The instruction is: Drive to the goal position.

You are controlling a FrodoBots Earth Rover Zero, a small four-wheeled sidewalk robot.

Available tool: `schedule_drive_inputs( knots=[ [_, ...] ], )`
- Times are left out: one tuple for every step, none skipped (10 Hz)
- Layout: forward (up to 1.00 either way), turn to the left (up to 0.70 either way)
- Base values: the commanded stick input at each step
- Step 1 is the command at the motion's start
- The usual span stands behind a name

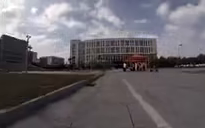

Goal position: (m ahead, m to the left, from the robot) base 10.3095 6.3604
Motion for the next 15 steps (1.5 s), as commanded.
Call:
schedule_drive_inputs(
  knots=[
    [1.0,0.02],
    [1.0,0.02],
    [1.0,0.02],
    [1.0,0.02],
    [1.0,0.02],
    [1.0,0.0],
    [1.0,-0.3],
    [1.0,-0.38],
    [1.0,-0.15],
    [1.0,0.02],
    [1.0,0.02],
    [1.0,-0.18],
    [1.0,-0.35],
    [1.0,-0.38],
    [1.0,-0.21]
  ],
)
